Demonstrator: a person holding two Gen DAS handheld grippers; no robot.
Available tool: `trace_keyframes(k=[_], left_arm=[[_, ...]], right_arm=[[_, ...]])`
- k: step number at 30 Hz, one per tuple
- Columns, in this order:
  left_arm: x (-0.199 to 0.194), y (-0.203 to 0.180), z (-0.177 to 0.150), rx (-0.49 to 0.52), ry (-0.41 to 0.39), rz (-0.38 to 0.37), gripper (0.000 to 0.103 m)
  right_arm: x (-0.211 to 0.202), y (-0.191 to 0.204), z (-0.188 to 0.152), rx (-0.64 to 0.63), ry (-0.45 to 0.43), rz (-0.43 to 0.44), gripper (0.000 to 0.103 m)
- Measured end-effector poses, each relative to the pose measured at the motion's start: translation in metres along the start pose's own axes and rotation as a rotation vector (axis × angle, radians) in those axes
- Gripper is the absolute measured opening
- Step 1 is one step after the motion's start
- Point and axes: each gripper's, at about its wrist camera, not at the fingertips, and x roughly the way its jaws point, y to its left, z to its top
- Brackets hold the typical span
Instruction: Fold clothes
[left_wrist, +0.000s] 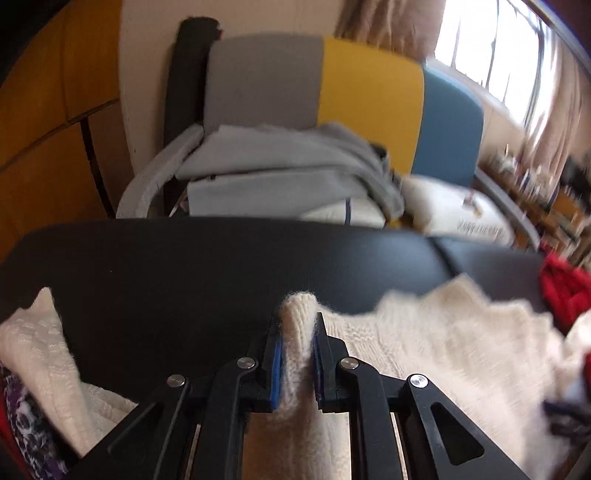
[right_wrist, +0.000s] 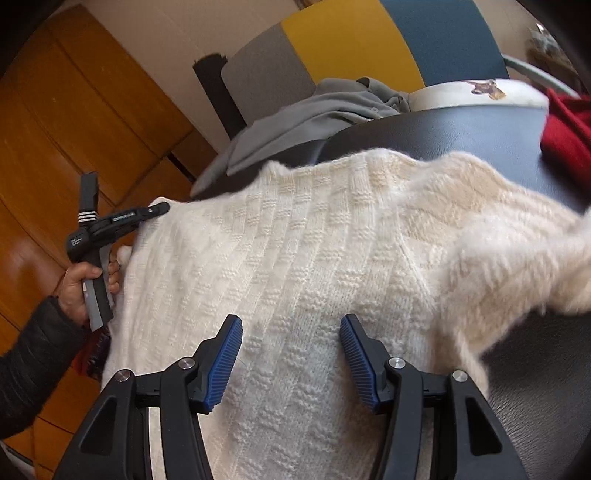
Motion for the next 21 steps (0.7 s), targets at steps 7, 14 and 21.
trace_keyframes(k=[7, 14, 21], left_arm=[[-0.029, -0.010, -0.021, -0.034, -0.124, 0.089, 0.034], [-0.033, -0.055, -0.074, 0.111, -0.169, 0.109, 0.063], [0.043, -0.076, -0.043, 0.086, -0.020, 0.076, 0.084]], right_arm=[[0.024, 0.015, 0.058, -0.122, -0.005, -0.096, 0.057], [0.067, -0.005, 0.069, -0.215, 0.018, -0.377, 0.056], [0.074, -0.046, 0.107, -0.179, -0.011, -0.491, 0.061]])
